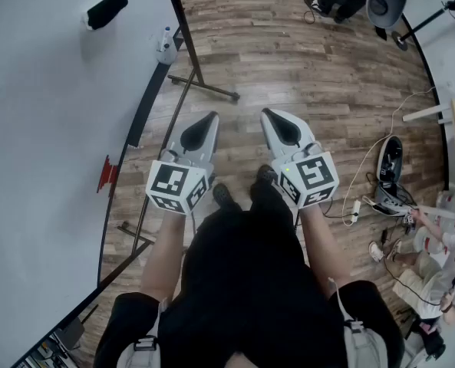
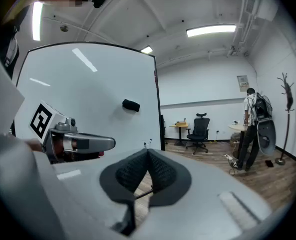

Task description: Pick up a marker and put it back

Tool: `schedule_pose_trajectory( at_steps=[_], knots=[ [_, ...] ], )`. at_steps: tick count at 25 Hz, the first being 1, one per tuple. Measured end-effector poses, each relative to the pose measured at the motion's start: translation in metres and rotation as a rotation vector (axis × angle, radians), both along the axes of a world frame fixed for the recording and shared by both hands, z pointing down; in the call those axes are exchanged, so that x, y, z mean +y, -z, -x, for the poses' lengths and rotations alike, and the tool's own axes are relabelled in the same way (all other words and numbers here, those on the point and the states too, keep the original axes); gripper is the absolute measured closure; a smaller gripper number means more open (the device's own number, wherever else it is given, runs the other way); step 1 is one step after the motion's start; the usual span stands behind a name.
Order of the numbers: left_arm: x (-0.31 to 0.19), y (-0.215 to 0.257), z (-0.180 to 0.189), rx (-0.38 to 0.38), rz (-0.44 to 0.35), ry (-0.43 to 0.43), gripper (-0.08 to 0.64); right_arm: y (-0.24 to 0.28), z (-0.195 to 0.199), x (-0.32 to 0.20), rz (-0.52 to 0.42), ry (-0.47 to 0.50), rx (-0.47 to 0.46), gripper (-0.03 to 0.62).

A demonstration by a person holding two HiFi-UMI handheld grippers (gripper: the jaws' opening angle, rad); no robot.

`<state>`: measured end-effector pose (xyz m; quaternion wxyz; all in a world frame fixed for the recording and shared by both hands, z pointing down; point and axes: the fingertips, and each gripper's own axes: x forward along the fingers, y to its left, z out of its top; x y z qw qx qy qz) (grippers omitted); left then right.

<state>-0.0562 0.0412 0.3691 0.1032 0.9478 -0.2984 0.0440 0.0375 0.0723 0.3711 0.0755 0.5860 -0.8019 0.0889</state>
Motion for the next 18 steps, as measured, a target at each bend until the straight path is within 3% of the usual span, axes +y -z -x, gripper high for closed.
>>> schedule_pose_trajectory(
  at_steps=[7, 13, 18],
  knots=[
    [0.004, 0.003, 0.005, 0.002, -0.001, 0.003, 0.549, 0.005, 0.003, 0.005, -0.006, -0.004, 0.003, 0.592],
    [0.006, 0.0, 0.015, 0.005, 0.007, 0.016, 0.549, 0.007, -0.001, 0.007, -0.037, -0.045, -0.086, 0.591],
    [0.003, -0.005, 0.025, 0.007, 0.016, 0.028, 0.549, 0.007, 0.004, 0.006, -0.046, -0.043, -0.074, 0.591]
  ],
)
